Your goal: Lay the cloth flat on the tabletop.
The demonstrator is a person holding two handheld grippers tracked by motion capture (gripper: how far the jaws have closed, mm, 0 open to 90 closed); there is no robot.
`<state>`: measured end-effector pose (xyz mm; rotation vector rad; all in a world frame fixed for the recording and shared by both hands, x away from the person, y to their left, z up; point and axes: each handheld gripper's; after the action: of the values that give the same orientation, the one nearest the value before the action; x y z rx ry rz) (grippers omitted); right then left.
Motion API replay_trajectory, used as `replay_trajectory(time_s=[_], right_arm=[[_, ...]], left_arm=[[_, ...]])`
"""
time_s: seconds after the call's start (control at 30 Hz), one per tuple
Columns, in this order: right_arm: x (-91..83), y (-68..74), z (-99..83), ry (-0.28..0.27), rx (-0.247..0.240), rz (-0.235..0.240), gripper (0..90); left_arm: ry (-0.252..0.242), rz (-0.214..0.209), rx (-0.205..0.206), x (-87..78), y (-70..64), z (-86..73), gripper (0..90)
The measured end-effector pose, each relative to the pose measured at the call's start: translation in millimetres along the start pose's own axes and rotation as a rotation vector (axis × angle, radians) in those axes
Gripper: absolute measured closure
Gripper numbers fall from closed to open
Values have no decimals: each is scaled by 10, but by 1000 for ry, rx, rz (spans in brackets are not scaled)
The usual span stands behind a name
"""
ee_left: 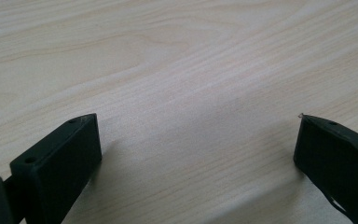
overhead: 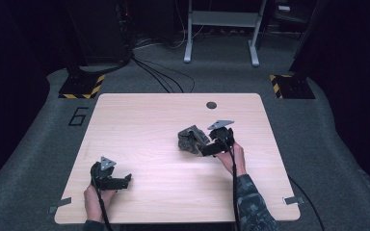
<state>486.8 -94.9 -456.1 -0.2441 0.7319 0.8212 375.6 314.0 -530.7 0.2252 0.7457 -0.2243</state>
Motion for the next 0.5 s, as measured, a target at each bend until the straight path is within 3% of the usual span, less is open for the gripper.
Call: replay_trajectory(time_s=[0.33, 0.5], right_arm=[[356, 4, 184, 41, -23, 48, 46], [530, -36, 170, 63, -24, 84, 144]], left_arm=[[-8, 5, -4, 6, -5, -3, 7], [-7, 5, -3, 5, -4, -3, 7]])
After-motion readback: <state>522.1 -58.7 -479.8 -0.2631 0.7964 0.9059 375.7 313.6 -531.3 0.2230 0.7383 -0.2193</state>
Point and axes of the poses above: each handheld gripper's, and its own axes: x roughly forward along the jaws, z roughly out of its top, y roughly to its left, and after that the axes turned 9 degrees about z, right-handed
